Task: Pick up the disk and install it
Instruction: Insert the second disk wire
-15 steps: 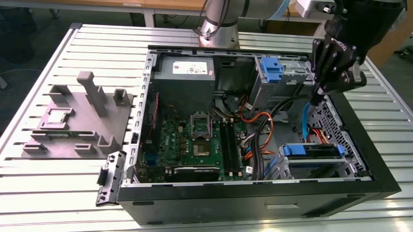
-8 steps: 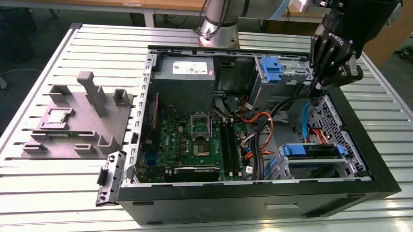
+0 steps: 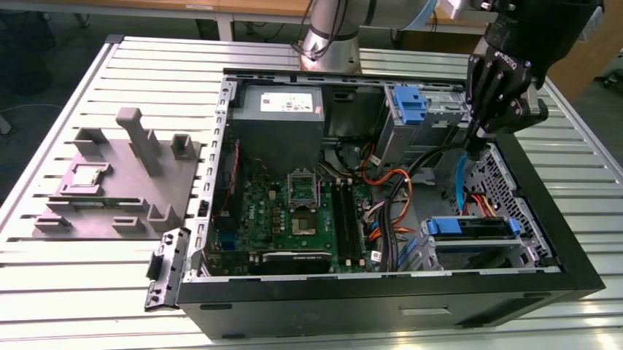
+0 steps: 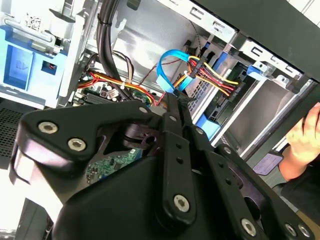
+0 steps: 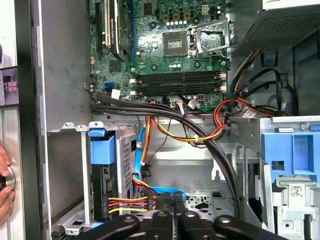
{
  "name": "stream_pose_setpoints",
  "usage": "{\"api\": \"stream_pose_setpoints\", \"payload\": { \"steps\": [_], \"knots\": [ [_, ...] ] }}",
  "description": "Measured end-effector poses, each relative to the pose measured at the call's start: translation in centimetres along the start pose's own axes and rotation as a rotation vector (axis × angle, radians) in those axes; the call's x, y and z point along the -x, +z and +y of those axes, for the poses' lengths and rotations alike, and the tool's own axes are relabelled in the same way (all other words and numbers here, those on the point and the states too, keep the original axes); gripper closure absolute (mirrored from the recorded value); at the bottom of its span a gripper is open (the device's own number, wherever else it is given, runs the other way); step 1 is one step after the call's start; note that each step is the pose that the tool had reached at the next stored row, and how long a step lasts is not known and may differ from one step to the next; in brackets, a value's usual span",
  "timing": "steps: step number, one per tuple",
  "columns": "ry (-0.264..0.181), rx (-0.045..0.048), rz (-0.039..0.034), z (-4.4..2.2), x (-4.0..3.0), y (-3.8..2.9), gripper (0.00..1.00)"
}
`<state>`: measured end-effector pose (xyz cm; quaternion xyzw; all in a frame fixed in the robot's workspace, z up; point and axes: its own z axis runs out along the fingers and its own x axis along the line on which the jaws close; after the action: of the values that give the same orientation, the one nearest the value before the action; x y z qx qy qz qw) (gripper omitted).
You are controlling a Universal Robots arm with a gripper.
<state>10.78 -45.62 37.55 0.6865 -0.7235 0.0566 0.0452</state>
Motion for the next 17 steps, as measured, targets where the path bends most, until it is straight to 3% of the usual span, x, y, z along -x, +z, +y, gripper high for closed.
{"api": "stream_pose_setpoints", "payload": {
  "steps": [1,8,14,17],
  "knots": [
    [0.0,0.0,0.0002,0.0,0.02,0.0,0.83],
    [0.0,0.0001,0.0003,0.0,0.14,-0.25,0.83],
    [0.001,-0.001,0.0222,0.02,0.32,-0.03,0.83],
    [0.002,-0.0009,0.0239,0.02,0.4,0.14,0.83]
  ]
}}
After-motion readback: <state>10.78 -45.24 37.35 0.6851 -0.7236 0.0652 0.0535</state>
